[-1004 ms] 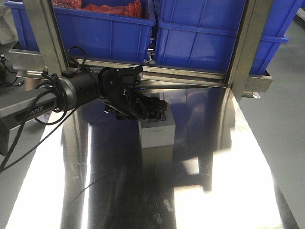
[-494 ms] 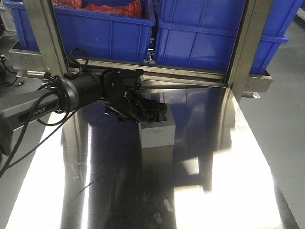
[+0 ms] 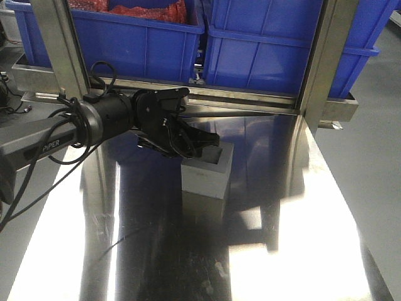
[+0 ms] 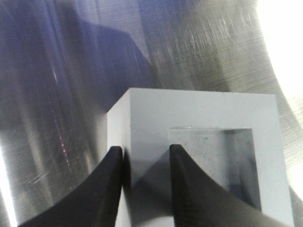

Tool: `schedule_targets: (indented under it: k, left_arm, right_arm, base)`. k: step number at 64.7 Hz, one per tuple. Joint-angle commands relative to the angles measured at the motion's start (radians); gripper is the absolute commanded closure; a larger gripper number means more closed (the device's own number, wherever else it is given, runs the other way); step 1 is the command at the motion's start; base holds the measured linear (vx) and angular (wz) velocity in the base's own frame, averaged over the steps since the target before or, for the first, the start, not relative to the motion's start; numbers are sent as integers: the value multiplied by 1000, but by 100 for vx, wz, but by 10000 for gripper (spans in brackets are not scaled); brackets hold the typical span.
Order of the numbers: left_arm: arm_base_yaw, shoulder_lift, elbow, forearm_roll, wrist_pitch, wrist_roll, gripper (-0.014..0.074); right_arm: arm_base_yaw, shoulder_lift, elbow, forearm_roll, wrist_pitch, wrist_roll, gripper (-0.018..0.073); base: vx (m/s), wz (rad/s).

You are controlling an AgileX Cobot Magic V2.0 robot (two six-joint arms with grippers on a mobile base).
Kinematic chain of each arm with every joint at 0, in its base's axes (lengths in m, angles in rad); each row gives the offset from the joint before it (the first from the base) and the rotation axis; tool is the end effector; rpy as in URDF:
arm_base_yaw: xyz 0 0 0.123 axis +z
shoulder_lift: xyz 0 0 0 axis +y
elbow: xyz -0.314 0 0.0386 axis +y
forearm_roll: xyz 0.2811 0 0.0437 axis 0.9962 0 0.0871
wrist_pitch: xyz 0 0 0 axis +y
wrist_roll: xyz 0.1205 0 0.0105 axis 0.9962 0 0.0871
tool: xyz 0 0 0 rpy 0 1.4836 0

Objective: Sort gray base to blue bin
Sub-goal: 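Close the left gripper on the gray block's top edge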

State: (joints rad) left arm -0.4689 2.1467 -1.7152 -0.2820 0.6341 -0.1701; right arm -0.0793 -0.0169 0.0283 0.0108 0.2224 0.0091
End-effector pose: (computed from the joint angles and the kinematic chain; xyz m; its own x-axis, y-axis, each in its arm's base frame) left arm 0.4776 -0.2643 0.1898 -0.8791 0.0154 -0.4764 0.2044 0.9151 -0.3476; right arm 0.0864 -0.0066 0.1791 -0.1441 0.0311 -0.9891 0.0797 0.9966 0.0198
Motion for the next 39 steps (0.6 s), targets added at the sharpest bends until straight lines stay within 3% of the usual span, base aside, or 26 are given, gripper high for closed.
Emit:
schedule_targets:
  k: [1,20,39]
  left_arm:
    - [-5,-60,-23,0,-17,0,456]
    - [-15,-148,17,105,-33,-4,450]
    - [-25,-404,323,117,-281,-3,450]
  right_arm:
    - [-1,1,0,-5,-75,-9,564]
    - [-1,1,0,-5,-75,-9,564]
    - [-1,1,0,-5,-75,-9,564]
  base:
    - [0,0]
    - [0,0]
    - [0,0]
